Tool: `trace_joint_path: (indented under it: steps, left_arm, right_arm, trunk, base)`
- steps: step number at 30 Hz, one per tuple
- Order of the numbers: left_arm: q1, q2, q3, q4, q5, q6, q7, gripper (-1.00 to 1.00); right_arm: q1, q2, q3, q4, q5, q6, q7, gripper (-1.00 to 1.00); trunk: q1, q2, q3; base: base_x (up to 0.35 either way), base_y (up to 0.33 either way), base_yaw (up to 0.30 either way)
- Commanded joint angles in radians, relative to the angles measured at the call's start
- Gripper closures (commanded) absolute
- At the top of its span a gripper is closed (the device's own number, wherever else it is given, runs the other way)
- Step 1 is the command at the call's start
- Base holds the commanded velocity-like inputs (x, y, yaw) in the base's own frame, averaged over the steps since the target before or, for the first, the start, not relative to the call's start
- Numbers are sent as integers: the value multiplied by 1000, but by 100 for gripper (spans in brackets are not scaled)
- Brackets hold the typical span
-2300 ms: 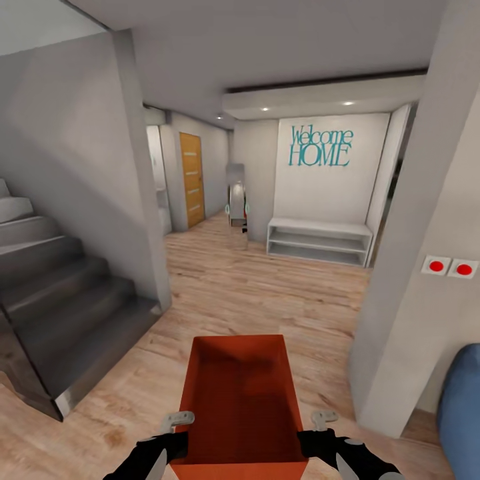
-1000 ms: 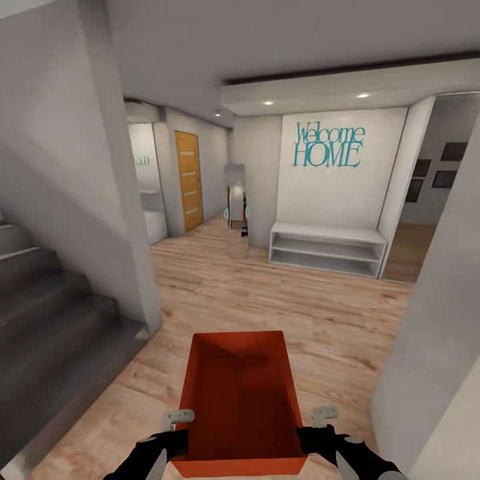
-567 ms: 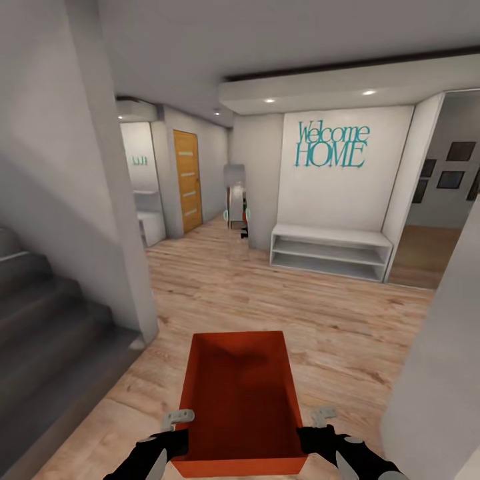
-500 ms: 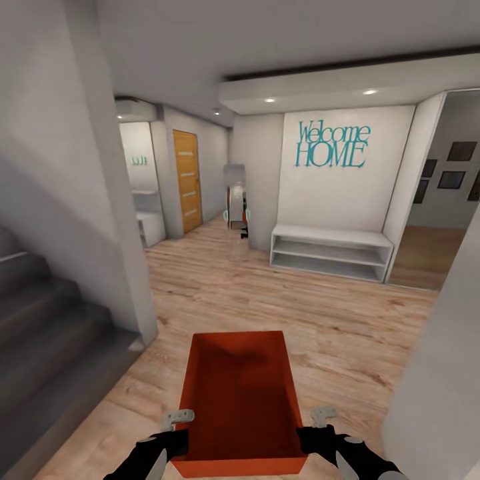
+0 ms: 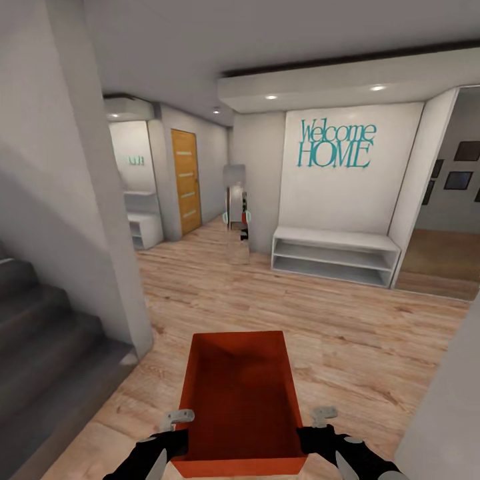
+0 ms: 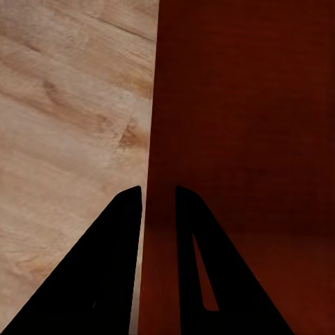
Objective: Move the two storage containers from the living room to the garage. In the garage, place one container on the floor and stack the other container on top of it (either order is fine).
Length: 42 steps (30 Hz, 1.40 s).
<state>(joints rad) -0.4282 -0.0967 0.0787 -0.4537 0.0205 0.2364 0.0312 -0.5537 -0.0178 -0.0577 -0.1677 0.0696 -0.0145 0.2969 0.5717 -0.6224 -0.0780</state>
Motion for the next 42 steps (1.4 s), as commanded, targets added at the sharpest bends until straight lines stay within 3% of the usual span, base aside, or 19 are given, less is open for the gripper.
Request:
trace_joint_path:
  steps: [1,42]
  left_arm:
    - [0,34,-4,1,-25,8,26,100]
    - [0,34,-5,1,-25,8,26,100]
  right_arm:
    - [-2,-1,7,-4,-1,-1,2,100]
    - [-2,0,7,-3,-3,-1,4,100]
  trunk:
    - [1,-2,-2]
    - [1,-2,-2]
  base:
    - [325,0,0]
    - [325,0,0]
